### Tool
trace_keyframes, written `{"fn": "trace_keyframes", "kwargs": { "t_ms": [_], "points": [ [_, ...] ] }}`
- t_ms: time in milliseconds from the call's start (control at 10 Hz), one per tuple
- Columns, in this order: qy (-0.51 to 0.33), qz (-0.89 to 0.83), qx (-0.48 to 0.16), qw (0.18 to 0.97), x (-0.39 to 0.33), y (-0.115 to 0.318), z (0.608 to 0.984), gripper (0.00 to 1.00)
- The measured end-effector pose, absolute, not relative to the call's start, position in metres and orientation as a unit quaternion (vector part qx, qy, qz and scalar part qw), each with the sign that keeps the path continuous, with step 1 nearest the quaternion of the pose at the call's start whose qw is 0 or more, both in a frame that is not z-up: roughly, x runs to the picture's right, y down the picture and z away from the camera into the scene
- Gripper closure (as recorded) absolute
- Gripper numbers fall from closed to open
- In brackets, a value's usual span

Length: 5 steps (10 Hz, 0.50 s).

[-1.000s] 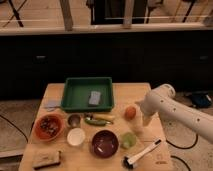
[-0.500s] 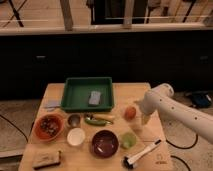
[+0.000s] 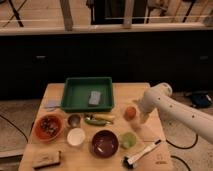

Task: Place apple in paper cup

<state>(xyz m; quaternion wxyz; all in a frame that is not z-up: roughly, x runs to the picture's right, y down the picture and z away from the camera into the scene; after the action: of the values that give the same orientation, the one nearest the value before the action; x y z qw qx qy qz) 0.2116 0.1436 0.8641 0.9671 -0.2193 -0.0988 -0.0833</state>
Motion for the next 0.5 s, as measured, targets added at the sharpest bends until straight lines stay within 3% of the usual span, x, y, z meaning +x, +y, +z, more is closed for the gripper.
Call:
{"fn": "trace_keyframes", "kwargs": {
  "t_ms": [500],
  "points": [
    [-0.110, -0.084, -0.228, 0.964, 0.2071, 0.1420, 0.8754, 0.20]
  ]
}}
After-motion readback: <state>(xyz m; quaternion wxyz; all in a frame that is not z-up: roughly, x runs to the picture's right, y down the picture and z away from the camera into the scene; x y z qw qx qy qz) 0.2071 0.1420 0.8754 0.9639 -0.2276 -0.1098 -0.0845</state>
